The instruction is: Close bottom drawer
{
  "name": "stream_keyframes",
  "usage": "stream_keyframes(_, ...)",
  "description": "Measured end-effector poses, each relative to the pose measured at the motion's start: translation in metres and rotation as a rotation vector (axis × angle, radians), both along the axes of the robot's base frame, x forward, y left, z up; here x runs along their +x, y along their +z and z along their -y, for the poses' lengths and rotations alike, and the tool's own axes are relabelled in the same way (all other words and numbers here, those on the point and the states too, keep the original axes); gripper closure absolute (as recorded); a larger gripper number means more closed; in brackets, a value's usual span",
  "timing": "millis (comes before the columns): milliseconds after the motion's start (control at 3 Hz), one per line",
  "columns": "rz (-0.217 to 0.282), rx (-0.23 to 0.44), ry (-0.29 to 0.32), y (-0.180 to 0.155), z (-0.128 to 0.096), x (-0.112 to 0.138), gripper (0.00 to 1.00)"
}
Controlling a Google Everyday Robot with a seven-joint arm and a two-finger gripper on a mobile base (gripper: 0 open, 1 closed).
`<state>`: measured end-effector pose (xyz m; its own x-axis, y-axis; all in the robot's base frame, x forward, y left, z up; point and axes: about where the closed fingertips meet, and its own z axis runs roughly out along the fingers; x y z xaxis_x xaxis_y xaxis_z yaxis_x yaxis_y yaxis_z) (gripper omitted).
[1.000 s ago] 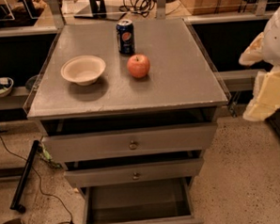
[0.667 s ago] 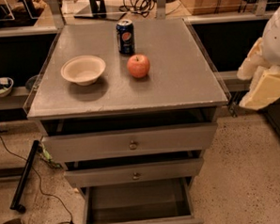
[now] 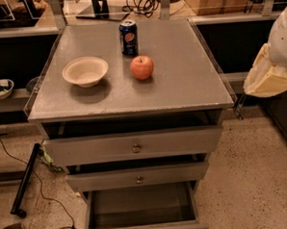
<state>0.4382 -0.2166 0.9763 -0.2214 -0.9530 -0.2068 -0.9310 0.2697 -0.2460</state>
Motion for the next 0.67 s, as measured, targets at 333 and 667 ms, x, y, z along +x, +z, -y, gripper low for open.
stream_keyframes(333, 0.013, 0.019, -0.013, -0.002, -0.004, -0.003, 1.00)
stream_keyframes(667, -0.016, 0.074, -0.042, -0.037, -0.014, -0.020, 1.00)
